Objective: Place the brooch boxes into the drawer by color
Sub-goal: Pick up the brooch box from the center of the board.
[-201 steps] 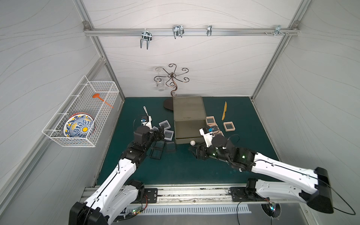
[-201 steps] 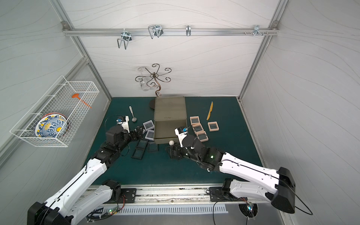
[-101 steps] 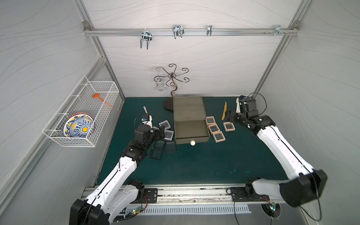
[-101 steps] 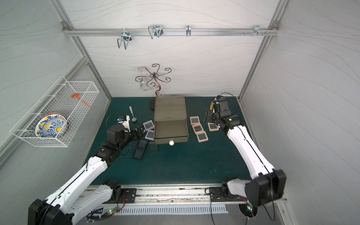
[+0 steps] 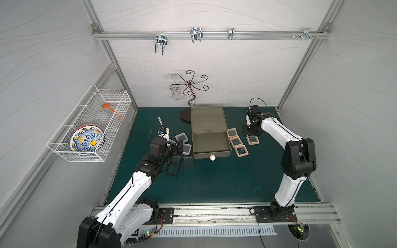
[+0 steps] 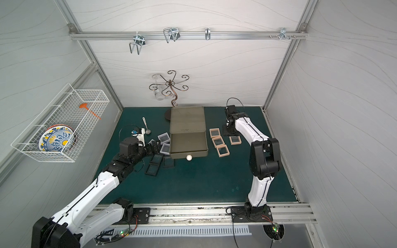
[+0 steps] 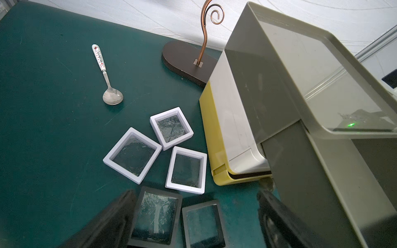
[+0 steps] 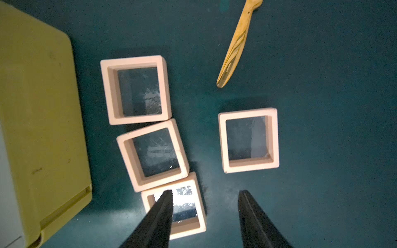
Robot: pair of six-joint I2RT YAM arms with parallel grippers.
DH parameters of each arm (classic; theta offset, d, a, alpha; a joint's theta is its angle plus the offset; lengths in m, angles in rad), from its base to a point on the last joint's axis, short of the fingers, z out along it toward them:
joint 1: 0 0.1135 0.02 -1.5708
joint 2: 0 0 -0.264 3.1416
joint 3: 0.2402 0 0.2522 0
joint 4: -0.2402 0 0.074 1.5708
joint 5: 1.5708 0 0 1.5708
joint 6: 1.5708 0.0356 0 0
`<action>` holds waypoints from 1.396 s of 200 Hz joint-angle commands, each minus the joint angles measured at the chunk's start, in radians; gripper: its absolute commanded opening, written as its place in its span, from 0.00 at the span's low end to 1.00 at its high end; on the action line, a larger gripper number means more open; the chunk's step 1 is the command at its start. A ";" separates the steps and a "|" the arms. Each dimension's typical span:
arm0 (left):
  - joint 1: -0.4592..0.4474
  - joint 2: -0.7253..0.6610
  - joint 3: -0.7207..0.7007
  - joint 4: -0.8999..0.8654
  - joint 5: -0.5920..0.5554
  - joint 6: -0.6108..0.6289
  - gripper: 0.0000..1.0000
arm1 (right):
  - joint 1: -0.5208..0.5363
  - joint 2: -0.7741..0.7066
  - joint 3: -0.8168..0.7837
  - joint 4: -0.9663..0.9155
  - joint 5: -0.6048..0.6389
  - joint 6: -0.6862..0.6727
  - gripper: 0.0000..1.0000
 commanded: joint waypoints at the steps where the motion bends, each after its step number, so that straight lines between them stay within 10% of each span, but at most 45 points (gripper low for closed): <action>1: 0.005 -0.004 0.047 0.010 0.004 0.016 0.93 | -0.020 0.043 0.027 -0.033 0.028 -0.051 0.52; 118: 0.004 0.018 0.055 0.004 0.010 0.017 0.93 | -0.047 0.181 -0.028 0.037 -0.008 -0.045 0.35; 171: 0.005 0.021 0.061 -0.004 0.013 0.020 0.93 | -0.049 0.203 -0.028 0.029 -0.021 -0.044 0.06; 253: 0.005 0.024 0.070 0.001 0.022 0.015 0.93 | 0.013 -0.152 -0.099 0.023 -0.026 -0.016 0.01; 279: 0.005 0.016 0.070 0.003 0.014 0.012 0.93 | 0.044 -0.371 -0.140 0.058 -0.202 0.010 0.01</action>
